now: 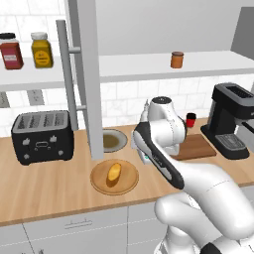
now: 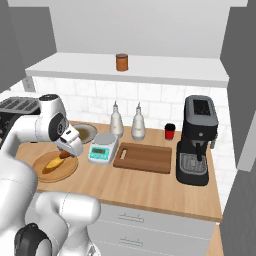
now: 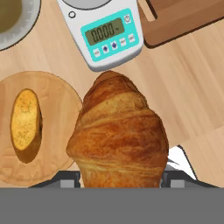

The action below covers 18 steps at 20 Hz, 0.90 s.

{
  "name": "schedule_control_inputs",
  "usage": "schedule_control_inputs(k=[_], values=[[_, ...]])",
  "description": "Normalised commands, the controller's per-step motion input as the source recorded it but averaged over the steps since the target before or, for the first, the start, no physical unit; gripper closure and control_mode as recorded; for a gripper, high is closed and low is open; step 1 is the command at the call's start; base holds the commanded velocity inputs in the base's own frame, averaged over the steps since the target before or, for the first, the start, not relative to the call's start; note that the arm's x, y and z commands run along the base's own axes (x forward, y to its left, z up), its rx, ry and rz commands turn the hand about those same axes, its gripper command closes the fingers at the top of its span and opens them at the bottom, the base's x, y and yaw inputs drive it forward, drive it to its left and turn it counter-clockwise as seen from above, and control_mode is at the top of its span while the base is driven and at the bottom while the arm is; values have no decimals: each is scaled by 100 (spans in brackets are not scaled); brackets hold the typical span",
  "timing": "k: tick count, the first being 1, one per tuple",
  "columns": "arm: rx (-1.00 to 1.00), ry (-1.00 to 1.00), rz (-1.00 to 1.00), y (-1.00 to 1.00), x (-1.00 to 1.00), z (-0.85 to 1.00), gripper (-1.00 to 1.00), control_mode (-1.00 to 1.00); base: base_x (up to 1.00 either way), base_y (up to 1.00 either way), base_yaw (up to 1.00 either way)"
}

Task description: From the different types of pastries on the counter, select a croissant and place it on the cutting board. Then retrieve a jar of jam from the cabinet and place it alongside the croissant on the cutting board.

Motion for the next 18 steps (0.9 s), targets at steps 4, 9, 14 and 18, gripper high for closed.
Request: schedule_control_inputs(k=[4,9,14,18], values=[[0,0,24,-47,-18,24,100,-100,0,0,0],[0,0,23,-50,-9,28,100,-100,0,0,0],[3,1,18,-54,0,25,100,-100,0,0,0],[3,5,12,-56,0,19,100,-100,0,0,0]])
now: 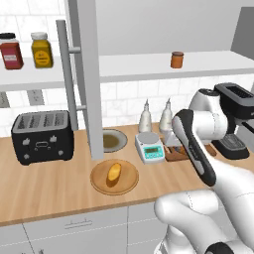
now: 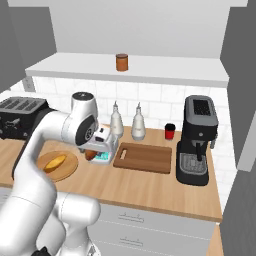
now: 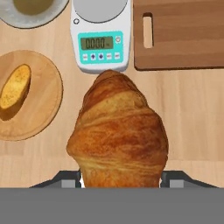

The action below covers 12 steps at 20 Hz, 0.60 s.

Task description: From the different types of pastries on the counter, select a croissant and place it on the cutting board. Then retrieve a jar of jam from the cabinet and place it alongside the croissant on the cutting board.

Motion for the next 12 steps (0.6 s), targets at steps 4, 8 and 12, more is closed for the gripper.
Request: schedule_control_inputs(k=[4,8,12], values=[[1,10,9,-57,20,2,100,-100,0,0,0],[0,12,8,-37,54,0,100,-100,0,0,0],[0,10,1,-6,88,0,100,-100,0,0,0]])
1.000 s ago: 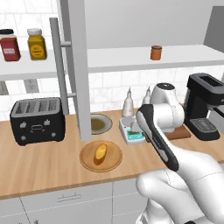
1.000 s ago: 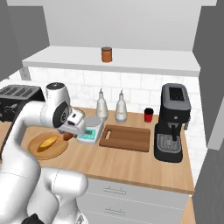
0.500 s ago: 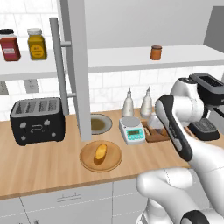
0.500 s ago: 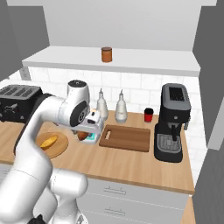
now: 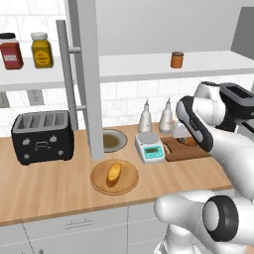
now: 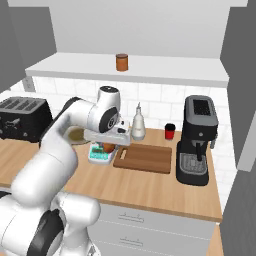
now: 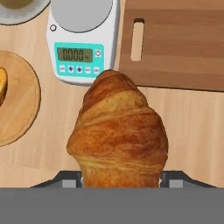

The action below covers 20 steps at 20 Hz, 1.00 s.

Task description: From the different types of pastries on the counter, select a croissant and place it on the cutting board. Then retrieve a jar of jam from the cabinet and place it alongside the croissant on the cutting board.

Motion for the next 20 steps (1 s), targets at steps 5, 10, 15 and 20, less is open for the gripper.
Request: schedule_control_inputs(k=[5,10,15,20], values=[[0,13,0,-9,57,0,100,-100,0,0,0],[0,4,6,-29,18,-1,100,-100,0,0,0],[0,0,5,-4,30,-11,100,-100,0,0,0],[0,0,5,-1,35,-18,100,-100,0,0,0]])
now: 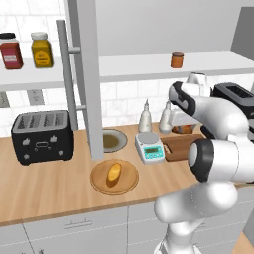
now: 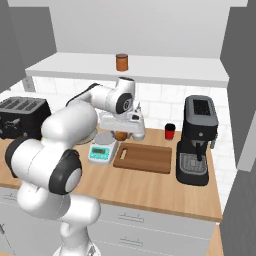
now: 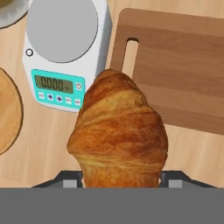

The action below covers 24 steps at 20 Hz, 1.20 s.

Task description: From the different types of pastries on the counter, select a croissant and place it on the cutting board. Then retrieve a jar of jam from the cabinet and place it alongside the croissant on the cutting board.

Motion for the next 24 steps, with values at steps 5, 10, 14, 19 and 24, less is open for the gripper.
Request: schedule_control_inputs(k=[5,10,14,19,24], values=[[0,0,4,-19,0,-11,100,-100,0,0,0],[0,-7,5,-6,18,-3,100,-100,0,0,0],[0,-10,10,0,44,-16,100,-100,0,0,0],[0,-12,10,0,45,-31,100,-100,0,0,0],[0,-6,4,0,18,-17,100,-100,0,0,0]])
